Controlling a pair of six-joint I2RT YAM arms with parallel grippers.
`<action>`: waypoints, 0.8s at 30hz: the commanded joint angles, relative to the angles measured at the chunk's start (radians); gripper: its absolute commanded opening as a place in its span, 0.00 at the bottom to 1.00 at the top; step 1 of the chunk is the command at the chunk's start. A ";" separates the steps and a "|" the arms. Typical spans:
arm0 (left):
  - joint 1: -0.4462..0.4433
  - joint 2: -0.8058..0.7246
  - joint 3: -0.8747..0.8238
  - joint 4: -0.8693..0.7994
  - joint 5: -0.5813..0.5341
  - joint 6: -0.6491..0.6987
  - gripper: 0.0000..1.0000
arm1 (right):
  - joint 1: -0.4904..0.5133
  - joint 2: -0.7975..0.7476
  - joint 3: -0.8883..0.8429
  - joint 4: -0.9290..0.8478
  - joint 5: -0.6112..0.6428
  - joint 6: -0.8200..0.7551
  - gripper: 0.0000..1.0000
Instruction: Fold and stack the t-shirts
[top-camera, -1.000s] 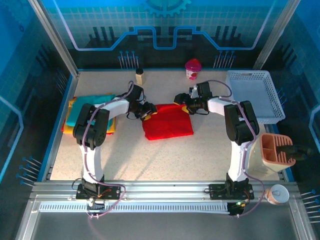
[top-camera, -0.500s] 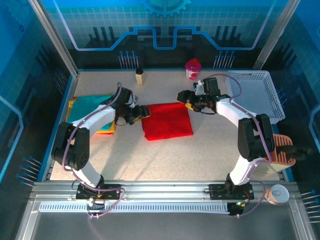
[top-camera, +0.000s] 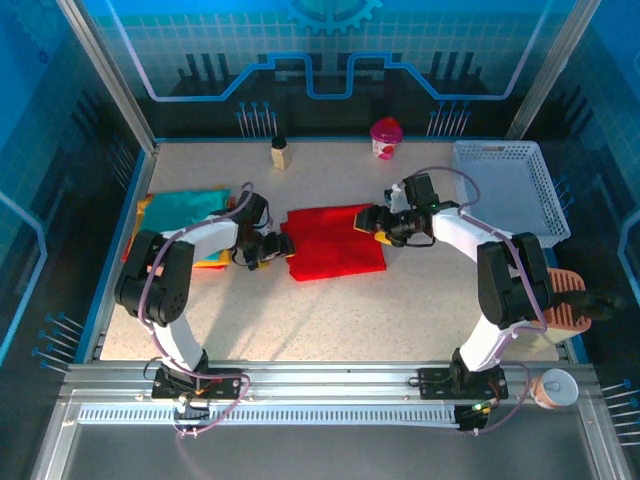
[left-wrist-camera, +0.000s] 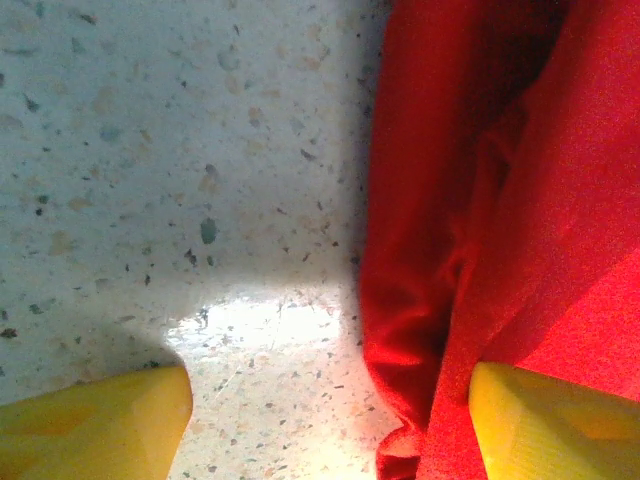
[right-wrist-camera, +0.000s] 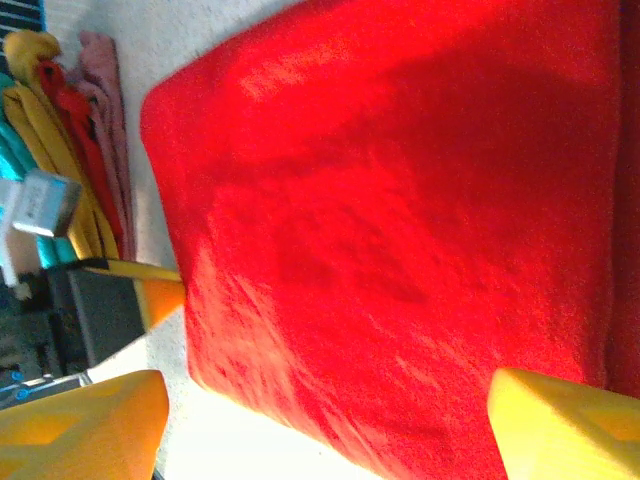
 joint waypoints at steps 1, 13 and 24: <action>-0.005 0.075 0.052 0.078 0.007 -0.013 0.76 | 0.001 -0.017 -0.006 -0.049 0.014 -0.040 0.84; -0.051 0.186 0.178 0.076 0.030 -0.029 0.70 | -0.046 -0.015 -0.023 -0.012 -0.032 0.016 0.83; -0.059 0.172 0.218 0.039 0.013 -0.014 0.72 | -0.055 -0.033 -0.030 -0.031 -0.038 0.011 0.83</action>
